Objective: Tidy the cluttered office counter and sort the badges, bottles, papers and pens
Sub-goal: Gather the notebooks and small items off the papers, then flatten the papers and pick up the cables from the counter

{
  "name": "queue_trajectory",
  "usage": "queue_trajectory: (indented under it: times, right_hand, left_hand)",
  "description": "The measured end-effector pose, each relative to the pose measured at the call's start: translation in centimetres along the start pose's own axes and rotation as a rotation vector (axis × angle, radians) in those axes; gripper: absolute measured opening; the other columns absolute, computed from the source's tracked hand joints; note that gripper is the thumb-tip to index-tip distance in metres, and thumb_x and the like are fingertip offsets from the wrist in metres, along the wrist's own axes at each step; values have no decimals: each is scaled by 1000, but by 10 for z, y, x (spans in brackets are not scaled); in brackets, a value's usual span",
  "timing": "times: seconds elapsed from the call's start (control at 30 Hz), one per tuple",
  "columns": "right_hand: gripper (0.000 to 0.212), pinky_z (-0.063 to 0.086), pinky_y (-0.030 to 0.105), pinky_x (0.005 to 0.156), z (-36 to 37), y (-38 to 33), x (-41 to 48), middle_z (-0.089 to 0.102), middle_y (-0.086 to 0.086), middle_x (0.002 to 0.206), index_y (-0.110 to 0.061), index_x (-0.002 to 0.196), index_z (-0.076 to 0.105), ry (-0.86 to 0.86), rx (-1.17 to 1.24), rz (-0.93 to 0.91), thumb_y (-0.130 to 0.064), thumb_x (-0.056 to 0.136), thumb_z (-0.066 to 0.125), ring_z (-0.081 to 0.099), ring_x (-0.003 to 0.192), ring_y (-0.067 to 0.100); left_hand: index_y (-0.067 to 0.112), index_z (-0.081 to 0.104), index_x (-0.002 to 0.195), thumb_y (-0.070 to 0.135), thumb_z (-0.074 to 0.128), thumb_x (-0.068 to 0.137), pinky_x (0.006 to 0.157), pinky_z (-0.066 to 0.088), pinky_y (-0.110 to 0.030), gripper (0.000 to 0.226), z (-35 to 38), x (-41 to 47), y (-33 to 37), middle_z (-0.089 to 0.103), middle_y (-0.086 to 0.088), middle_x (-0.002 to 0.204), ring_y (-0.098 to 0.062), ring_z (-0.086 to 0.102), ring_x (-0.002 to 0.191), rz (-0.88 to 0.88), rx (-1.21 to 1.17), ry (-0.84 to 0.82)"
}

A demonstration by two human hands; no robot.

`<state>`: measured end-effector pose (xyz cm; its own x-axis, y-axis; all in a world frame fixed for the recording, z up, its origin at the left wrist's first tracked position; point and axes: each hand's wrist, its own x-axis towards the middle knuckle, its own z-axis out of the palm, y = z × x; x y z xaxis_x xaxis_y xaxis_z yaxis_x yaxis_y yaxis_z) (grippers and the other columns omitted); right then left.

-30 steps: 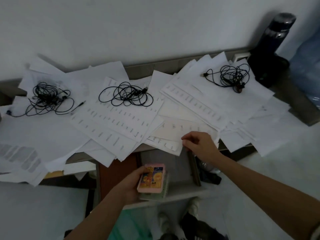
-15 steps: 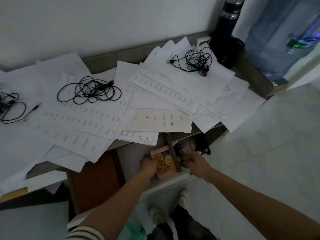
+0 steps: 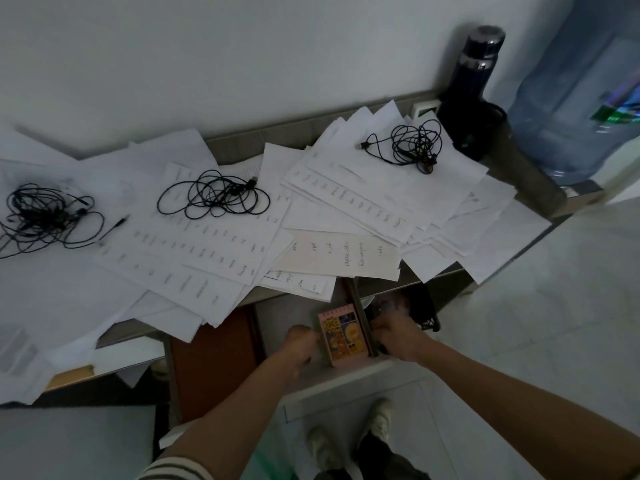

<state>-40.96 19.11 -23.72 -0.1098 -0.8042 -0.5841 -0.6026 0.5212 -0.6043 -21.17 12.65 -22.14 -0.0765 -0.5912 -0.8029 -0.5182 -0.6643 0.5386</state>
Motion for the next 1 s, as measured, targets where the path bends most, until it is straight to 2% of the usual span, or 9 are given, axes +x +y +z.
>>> queue_trajectory:
  times: [0.07,0.17,0.27,0.4,0.53,0.67,0.77,0.87,1.0]
  right_hand:
    - [19,56,34,77,-14,-21,-6,73,-3,87,-18,94,75,146,-57,-73,-21,91,56,67,79,13]
    - [18,54,26,75,-36,-65,-17,68,-9,85,-17,102,72,328,-42,-210,-24,91,60,62,77,5]
    - [16,49,21,75,-52,-97,-16,68,-9,85,-19,101,72,403,-37,-290,-28,89,65,62,80,4]
    - [20,54,28,79,-71,-129,4,69,-7,87,-23,105,70,429,4,-309,-33,87,67,64,80,7]
    - [37,45,24,78,-108,-140,35,67,-4,102,-20,119,64,479,-30,-242,-33,85,70,61,89,11]
    - [64,45,37,94,-160,-133,67,53,10,134,-21,137,47,578,-73,-99,-36,80,73,53,118,26]
    - [84,37,47,104,-205,-126,97,34,13,149,-21,147,31,698,-105,-14,-37,78,76,34,135,35]
    - [104,29,57,109,-236,-121,125,11,13,159,-25,153,14,733,-122,87,-42,74,79,13,145,37]
    - [118,22,61,111,-263,-116,173,-5,9,162,-31,153,2,659,-151,164,-53,68,80,3,147,36]
  left_hand:
    - [8,54,83,6,47,94,71,43,-32,13,-14,-9,9,56,-14,92,-25,53,84,43,42,19]
    - [5,57,100,13,48,97,64,48,-30,12,-43,-33,22,62,-16,95,-24,59,76,167,36,-34]
    - [5,59,102,14,48,97,57,51,-30,15,-74,-53,36,67,-17,92,-23,65,67,282,12,-48]
    - [4,63,99,11,53,94,54,50,-28,13,-114,-60,61,69,-17,87,-21,62,62,427,-6,85]
    - [10,65,98,15,57,91,71,52,-35,11,-134,-36,88,66,-10,92,-22,62,78,538,114,228]
    - [12,59,117,26,57,92,87,40,-27,28,-129,-4,111,54,-7,118,-19,52,106,626,421,373]
    - [15,53,127,45,42,84,97,35,-33,53,-120,20,126,46,-7,133,-23,44,121,658,611,455]
    - [16,56,127,52,24,77,99,37,-41,69,-119,40,126,47,-11,137,-29,45,124,663,806,574]
    - [15,62,116,44,35,84,91,46,-47,51,-116,61,124,56,-16,128,-34,55,115,676,933,704]
